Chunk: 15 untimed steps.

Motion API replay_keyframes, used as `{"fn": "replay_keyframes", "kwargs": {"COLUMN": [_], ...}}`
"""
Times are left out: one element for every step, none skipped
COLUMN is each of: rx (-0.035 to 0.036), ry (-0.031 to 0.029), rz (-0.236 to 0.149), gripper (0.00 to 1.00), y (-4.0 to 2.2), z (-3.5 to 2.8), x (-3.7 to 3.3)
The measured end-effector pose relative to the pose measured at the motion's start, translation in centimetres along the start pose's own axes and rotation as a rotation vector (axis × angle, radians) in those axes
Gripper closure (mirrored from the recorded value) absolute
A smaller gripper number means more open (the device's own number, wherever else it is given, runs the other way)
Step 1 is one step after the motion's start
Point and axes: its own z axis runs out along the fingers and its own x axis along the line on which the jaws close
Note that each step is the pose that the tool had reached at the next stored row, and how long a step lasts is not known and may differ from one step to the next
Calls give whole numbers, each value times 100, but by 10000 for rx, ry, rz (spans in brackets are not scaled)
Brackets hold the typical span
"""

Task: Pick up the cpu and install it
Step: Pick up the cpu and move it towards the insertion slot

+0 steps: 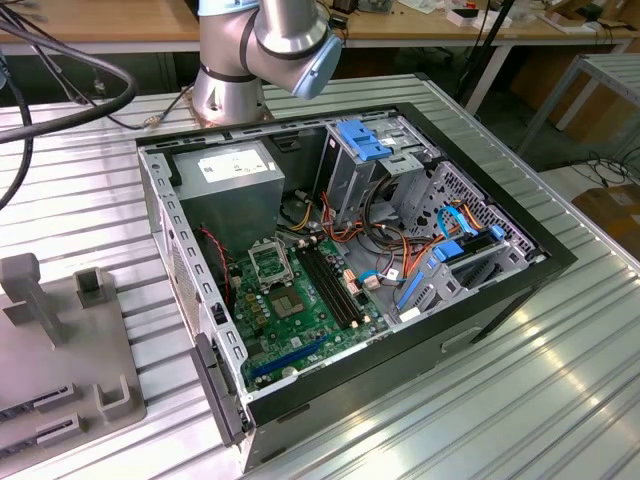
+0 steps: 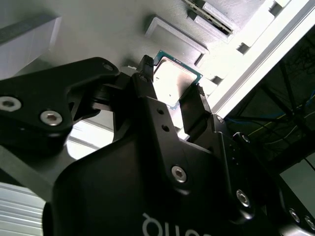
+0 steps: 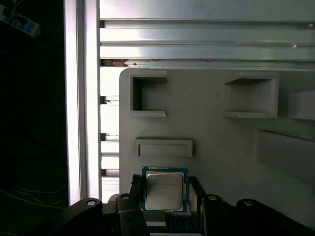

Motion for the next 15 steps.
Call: {"fn": "replay_keyframes", "kwargs": {"rx": [0,0,0,0,0,1,1,0,0,0,0,0,0,0,0], "ry": [1,0,-1,1,1,2,2,0,0,0,0,0,-1,0,1], "rz": [0,0,0,0,0,0,0,1,0,0,0,0,0,0,0], "gripper": [53,53,53,53,53,53,53,53,53,53,53,53,53,53,53], "y": [0,0,0,0,0,-1,-1,-1,-1,-1,-1,-1,-1,-2,-2], "z": [-4,-7,-9,-13,-16,-22,-27,-29,-34,-39,-43,-46,-49,-52,-56], "x": [0,0,0,0,0,1,1,1,1,1,1,1,1,2,2]}}
